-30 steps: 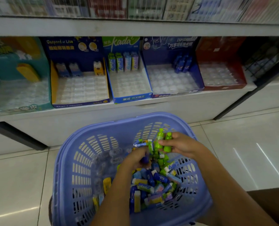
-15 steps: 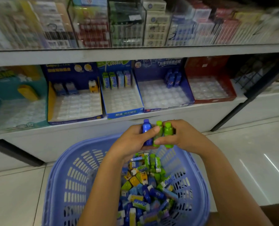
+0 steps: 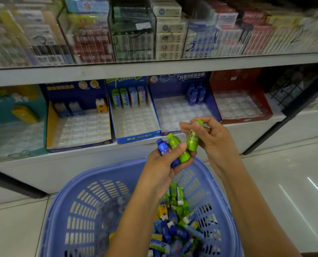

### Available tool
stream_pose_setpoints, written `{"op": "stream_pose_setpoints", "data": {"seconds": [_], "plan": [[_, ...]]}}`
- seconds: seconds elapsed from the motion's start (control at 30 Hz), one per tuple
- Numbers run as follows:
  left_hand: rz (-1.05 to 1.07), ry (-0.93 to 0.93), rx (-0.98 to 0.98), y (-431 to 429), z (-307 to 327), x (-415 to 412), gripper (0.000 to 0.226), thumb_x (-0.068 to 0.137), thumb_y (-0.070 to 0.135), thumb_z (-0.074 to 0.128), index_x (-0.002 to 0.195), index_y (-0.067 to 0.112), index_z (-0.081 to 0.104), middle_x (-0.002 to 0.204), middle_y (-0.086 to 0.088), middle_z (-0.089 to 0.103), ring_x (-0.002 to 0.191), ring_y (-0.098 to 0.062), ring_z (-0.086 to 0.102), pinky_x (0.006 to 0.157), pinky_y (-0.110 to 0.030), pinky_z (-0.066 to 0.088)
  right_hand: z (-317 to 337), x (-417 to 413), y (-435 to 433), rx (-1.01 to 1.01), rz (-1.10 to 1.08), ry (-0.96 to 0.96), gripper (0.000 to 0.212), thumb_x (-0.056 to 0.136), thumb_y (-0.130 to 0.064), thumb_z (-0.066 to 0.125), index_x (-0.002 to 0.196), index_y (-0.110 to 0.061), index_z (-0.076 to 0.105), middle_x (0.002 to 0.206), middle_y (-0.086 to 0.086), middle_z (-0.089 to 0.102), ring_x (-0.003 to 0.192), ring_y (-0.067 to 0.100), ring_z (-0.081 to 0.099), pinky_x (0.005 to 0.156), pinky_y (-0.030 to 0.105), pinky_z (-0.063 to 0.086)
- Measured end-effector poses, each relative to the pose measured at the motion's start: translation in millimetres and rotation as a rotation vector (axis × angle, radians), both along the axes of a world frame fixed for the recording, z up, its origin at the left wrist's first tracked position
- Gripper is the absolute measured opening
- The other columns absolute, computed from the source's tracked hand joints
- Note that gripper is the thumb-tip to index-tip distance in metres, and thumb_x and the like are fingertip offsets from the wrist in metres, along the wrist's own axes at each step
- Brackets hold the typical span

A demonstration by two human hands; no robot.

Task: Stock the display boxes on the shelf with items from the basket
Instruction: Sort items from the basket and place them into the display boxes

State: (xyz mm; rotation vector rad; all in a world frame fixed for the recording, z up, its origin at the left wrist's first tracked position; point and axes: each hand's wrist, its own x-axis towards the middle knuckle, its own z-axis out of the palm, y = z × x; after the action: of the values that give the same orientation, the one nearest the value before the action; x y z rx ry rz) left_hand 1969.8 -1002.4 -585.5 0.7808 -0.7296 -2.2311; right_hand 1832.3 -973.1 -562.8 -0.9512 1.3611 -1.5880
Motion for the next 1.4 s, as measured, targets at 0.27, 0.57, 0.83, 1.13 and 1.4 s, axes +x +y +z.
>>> {"op": "stream_pose_setpoints", "data": {"seconds": [0.27, 0.57, 0.83, 1.13, 1.4], "plan": [[0.249, -0.165, -0.129, -3, -3, -3, 0.011, 0.080, 0.004, 0.071, 0.089, -0.001, 0.067, 0.087, -0.015, 0.071, 0.082, -0.025, 0.070, 0.075, -0.032, 0.059, 17, -5, -8, 0.091, 0.060, 0.416, 0.024, 0.081, -0.028, 0.068, 0.105, -0.027, 0.071, 0.082, -0.008, 0.066, 0.064, 0.000, 0.055, 0.063, 0.012, 0.046], [0.145, -0.201, -0.035, -16, -3, 13, 0.015, 0.088, 0.007, 0.062, 0.102, 0.001, 0.062, 0.097, -0.015, 0.069, 0.089, -0.024, 0.070, 0.072, -0.027, 0.059, 12, -38, -129, 0.061, -0.179, 0.562, 0.023, 0.073, 0.001, 0.075, 0.094, 0.005, 0.066, 0.081, 0.010, 0.067, 0.059, -0.008, 0.059, 0.066, 0.011, 0.048], [0.155, -0.193, 0.024, -29, 0, 23, 0.017, 0.090, -0.001, 0.056, 0.107, -0.001, 0.060, 0.101, -0.019, 0.069, 0.096, -0.028, 0.068, 0.068, -0.028, 0.060, -9, -15, -195, 0.104, -0.092, 0.779, 0.024, 0.079, -0.012, 0.074, 0.098, 0.002, 0.068, 0.096, 0.016, 0.070, 0.088, 0.022, 0.064, 0.080, 0.027, 0.050], [0.095, -0.121, 0.009, -40, -5, 31, 0.015, 0.090, -0.003, 0.054, 0.100, 0.004, 0.063, 0.098, -0.015, 0.071, 0.097, -0.026, 0.068, 0.071, -0.027, 0.059, -21, -18, -199, 0.127, -0.128, 0.924, 0.026, 0.081, -0.017, 0.072, 0.100, 0.000, 0.068, 0.101, 0.017, 0.070, 0.096, 0.027, 0.064, 0.083, 0.028, 0.047], [0.053, -0.053, -0.002, -42, -5, 40, 0.021, 0.088, -0.006, 0.053, 0.104, 0.004, 0.063, 0.105, -0.017, 0.071, 0.102, -0.029, 0.068, 0.073, -0.026, 0.058, -28, -17, -199, 0.217, -0.151, 0.757, 0.017, 0.077, -0.019, 0.075, 0.092, -0.011, 0.072, 0.096, 0.008, 0.072, 0.091, 0.019, 0.066, 0.083, 0.028, 0.052]]}}
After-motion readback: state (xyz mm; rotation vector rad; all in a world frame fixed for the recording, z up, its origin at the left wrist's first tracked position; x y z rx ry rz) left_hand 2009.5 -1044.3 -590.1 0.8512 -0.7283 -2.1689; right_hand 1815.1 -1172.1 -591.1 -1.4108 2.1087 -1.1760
